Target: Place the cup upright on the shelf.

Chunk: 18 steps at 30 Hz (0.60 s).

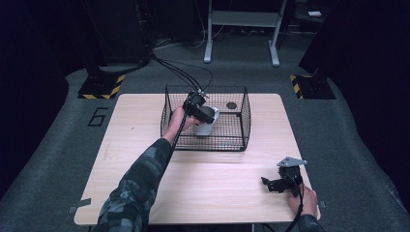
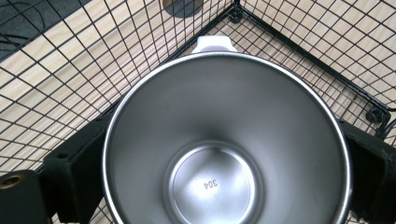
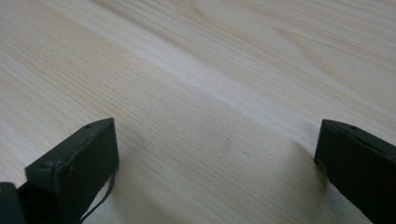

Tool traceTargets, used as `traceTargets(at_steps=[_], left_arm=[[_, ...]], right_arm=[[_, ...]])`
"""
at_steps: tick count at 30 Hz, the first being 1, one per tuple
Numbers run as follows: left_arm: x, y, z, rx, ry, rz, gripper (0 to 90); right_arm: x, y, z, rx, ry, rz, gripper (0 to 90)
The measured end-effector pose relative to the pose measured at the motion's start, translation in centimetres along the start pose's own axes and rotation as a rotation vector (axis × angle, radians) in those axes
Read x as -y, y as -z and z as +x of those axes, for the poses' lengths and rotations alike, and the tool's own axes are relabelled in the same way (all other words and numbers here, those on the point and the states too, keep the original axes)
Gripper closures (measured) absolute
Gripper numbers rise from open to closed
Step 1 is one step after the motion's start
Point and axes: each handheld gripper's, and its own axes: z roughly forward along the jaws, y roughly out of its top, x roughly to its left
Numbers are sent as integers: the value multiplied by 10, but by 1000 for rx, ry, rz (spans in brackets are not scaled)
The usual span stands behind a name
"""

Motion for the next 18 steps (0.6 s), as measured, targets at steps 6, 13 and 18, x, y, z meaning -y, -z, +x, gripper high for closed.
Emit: traceTargets(at_steps=[6, 13, 18], left_arm=[[5, 3, 0, -6, -19, 14, 60], [11, 6, 0, -4, -20, 2, 59], [14, 6, -3, -13, -21, -11, 58]], right_arm=[[0, 0, 0, 0, -1, 1, 0], [0, 0, 0, 1, -1, 1, 0], [0, 0, 0, 1, 1, 1, 0]])
